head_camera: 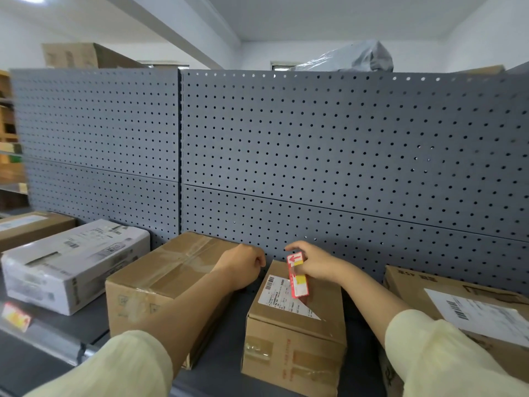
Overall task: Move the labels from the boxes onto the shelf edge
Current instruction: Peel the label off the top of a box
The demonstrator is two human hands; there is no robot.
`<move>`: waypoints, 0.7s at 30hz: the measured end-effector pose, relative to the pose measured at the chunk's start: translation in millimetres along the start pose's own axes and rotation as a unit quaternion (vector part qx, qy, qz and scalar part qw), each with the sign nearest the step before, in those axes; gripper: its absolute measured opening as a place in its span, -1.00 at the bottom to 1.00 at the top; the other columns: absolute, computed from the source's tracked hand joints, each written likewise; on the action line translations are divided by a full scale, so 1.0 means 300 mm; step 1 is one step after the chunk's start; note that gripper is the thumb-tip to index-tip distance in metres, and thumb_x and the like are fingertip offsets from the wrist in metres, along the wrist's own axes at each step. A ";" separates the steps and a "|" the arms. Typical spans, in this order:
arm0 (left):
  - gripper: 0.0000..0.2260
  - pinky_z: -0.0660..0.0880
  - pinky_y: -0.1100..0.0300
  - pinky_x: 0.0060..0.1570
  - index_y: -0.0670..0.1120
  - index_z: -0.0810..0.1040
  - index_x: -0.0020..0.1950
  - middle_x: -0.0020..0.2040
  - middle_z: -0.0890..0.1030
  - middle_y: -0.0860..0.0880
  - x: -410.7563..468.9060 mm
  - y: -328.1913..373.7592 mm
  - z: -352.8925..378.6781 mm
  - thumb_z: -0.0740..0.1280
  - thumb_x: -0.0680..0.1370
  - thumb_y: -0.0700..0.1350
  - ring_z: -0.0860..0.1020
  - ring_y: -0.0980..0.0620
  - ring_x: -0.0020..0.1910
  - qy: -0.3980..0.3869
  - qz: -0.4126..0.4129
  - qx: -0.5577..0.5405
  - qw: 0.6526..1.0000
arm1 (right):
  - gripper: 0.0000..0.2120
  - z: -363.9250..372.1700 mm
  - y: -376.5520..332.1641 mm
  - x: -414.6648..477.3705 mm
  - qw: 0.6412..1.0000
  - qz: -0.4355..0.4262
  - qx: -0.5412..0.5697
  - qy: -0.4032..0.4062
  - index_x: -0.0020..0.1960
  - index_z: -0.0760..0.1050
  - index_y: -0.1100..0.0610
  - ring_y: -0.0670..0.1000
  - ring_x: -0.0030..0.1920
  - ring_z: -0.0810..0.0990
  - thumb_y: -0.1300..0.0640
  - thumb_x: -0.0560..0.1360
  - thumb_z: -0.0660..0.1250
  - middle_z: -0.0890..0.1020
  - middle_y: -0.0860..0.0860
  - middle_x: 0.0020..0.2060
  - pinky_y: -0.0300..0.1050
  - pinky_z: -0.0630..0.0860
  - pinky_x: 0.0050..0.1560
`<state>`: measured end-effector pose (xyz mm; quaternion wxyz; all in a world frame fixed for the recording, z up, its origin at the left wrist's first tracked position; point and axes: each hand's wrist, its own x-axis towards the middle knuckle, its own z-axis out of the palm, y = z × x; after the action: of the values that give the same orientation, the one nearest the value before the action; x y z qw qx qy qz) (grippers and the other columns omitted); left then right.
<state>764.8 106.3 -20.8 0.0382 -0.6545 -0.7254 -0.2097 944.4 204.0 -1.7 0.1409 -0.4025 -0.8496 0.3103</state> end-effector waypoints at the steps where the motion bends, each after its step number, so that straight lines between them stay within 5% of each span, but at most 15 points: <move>1: -0.75 0.55 0.12 0.02 -0.01 0.62 0.10 0.10 0.65 -0.01 -0.003 0.010 0.005 0.17 0.60 -0.17 0.60 -0.03 0.03 -0.001 0.003 -0.001 1.000 | -0.60 -0.005 0.005 -0.012 1.000 -0.006 0.015 0.025 0.26 0.44 0.02 0.07 0.12 0.60 0.29 0.48 0.37 0.57 0.07 0.15 0.00 0.61 0.07; 4: -0.77 0.50 0.14 -0.09 -0.04 0.63 0.06 0.06 0.65 -0.01 -0.012 0.044 0.020 0.17 0.59 -0.17 0.59 -0.04 -0.01 -0.007 0.020 -0.001 1.000 | -0.93 -0.015 0.029 -0.043 0.996 -0.006 0.040 0.084 -0.04 0.49 0.10 0.07 0.03 0.66 0.21 0.52 0.37 0.65 0.10 0.00 0.00 0.65 0.01; 7: -0.79 0.50 0.11 -0.08 -0.08 0.61 0.04 0.05 0.64 -0.04 -0.021 0.070 0.029 0.18 0.58 -0.18 0.59 -0.08 0.01 -0.014 0.037 -0.005 0.999 | -0.85 -0.019 0.051 -0.077 0.990 0.002 0.013 0.140 -0.16 0.45 0.01 0.03 -0.03 0.65 0.15 0.49 0.41 0.66 0.06 -0.06 -0.04 0.62 -0.02; 15: -0.74 0.52 0.11 -0.10 -0.03 0.61 0.12 0.13 0.64 -0.03 -0.048 0.089 0.064 0.16 0.58 -0.19 0.60 -0.07 0.01 -0.022 0.056 -0.018 0.998 | -0.82 -0.051 0.116 -0.227 0.971 0.041 -0.225 0.065 0.09 0.57 0.00 -0.03 -0.15 0.65 0.13 0.49 0.40 0.66 -0.01 -0.08 0.01 0.63 -0.05; 21: -0.76 0.40 0.16 -0.23 -0.06 0.60 0.01 -0.02 0.63 -0.05 -0.055 0.157 0.124 0.13 0.59 -0.19 0.56 -0.05 -0.15 -0.032 0.089 -0.046 0.994 | -0.83 -0.010 0.114 -0.282 0.975 0.047 -0.180 0.125 0.14 0.54 0.03 -0.02 -0.16 0.63 0.10 0.60 0.24 0.66 0.02 -0.03 -0.06 0.60 -0.11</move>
<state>821.0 106.6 -48.2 0.0031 -0.7237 -0.6548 -0.2178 1020.2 156.5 -20.5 0.1569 -0.4966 -0.8471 0.1060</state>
